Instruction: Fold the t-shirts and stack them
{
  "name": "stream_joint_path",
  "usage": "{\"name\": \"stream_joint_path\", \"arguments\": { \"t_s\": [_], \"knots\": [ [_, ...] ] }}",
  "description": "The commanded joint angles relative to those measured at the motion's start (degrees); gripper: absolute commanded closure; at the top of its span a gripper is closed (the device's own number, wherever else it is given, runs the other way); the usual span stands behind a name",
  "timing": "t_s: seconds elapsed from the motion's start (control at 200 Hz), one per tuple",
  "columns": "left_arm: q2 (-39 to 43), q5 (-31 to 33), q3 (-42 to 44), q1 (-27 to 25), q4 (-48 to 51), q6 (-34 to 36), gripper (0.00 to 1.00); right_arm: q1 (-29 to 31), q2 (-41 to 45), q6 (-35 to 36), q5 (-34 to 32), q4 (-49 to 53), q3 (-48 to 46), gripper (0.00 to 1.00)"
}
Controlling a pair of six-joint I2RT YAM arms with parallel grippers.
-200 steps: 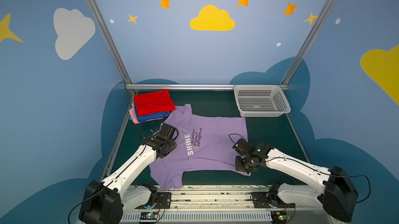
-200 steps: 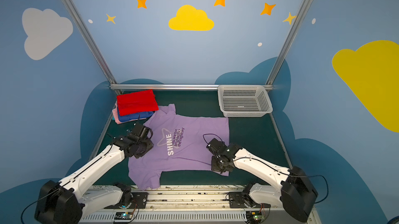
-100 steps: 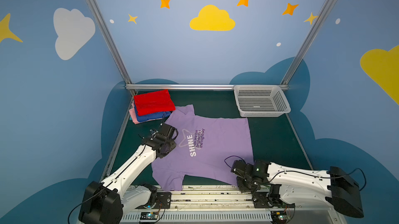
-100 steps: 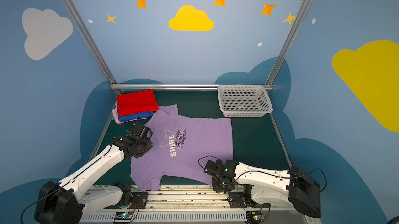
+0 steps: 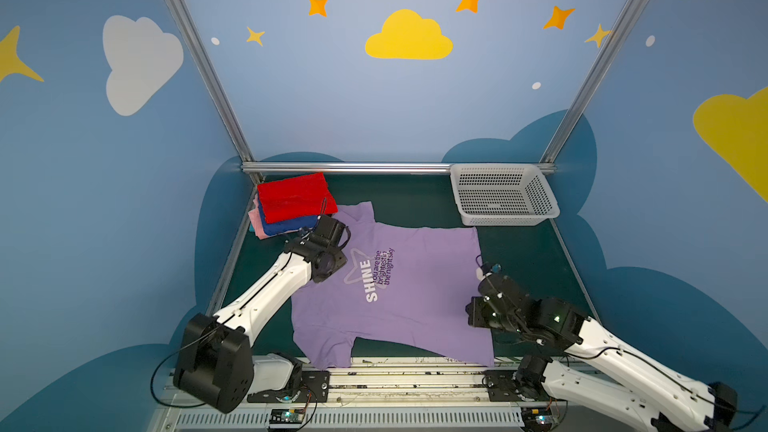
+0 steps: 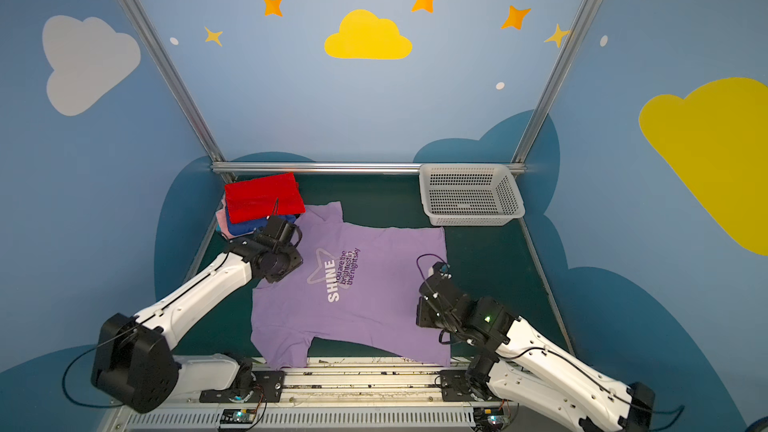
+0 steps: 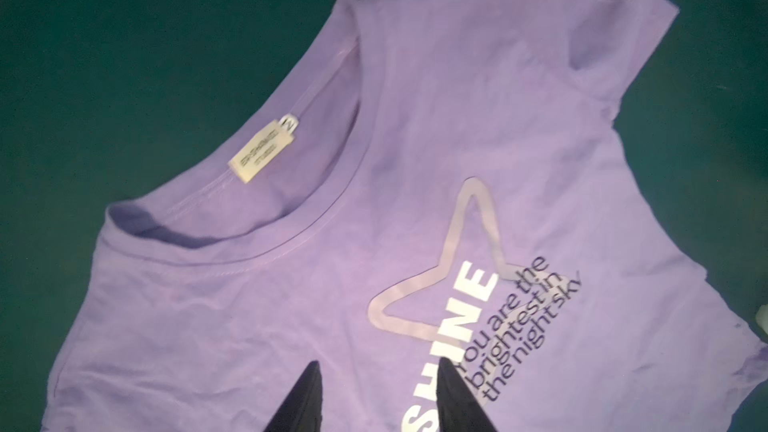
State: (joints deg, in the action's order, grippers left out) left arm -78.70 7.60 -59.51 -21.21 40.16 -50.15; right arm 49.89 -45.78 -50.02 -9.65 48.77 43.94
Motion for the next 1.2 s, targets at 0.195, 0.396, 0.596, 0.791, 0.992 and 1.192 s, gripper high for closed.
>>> {"name": "stream_joint_path", "arguments": {
  "t_s": [0.195,0.396,0.596,0.791,0.992,1.192],
  "knots": [
    [-20.4,5.7,-25.9,1.7,5.9,9.1,0.58,-9.6,-23.8,19.6,12.9,-18.8,16.1,1.0],
    [-26.0,1.6,-31.5,4.2,5.8,8.4,0.64,-12.1,-47.1,24.8,13.5,-24.9,35.9,0.59],
    [-22.7,-0.3,-28.8,6.6,4.6,8.3,0.58,-16.7,-72.4,23.6,23.1,-27.4,60.0,0.43],
    [-15.9,-2.4,-20.0,10.1,2.1,7.0,0.58,-18.2,-97.5,18.9,27.5,-20.6,91.4,0.32],
    [-9.2,-3.1,-13.1,12.9,1.3,6.7,0.57,-17.6,-112.6,11.1,29.8,-27.0,107.2,0.29],
    [-6.5,-3.4,-9.7,13.3,2.1,7.7,0.57,-16.4,-117.6,5.7,30.5,-34.2,107.2,0.28]
  ]
}}
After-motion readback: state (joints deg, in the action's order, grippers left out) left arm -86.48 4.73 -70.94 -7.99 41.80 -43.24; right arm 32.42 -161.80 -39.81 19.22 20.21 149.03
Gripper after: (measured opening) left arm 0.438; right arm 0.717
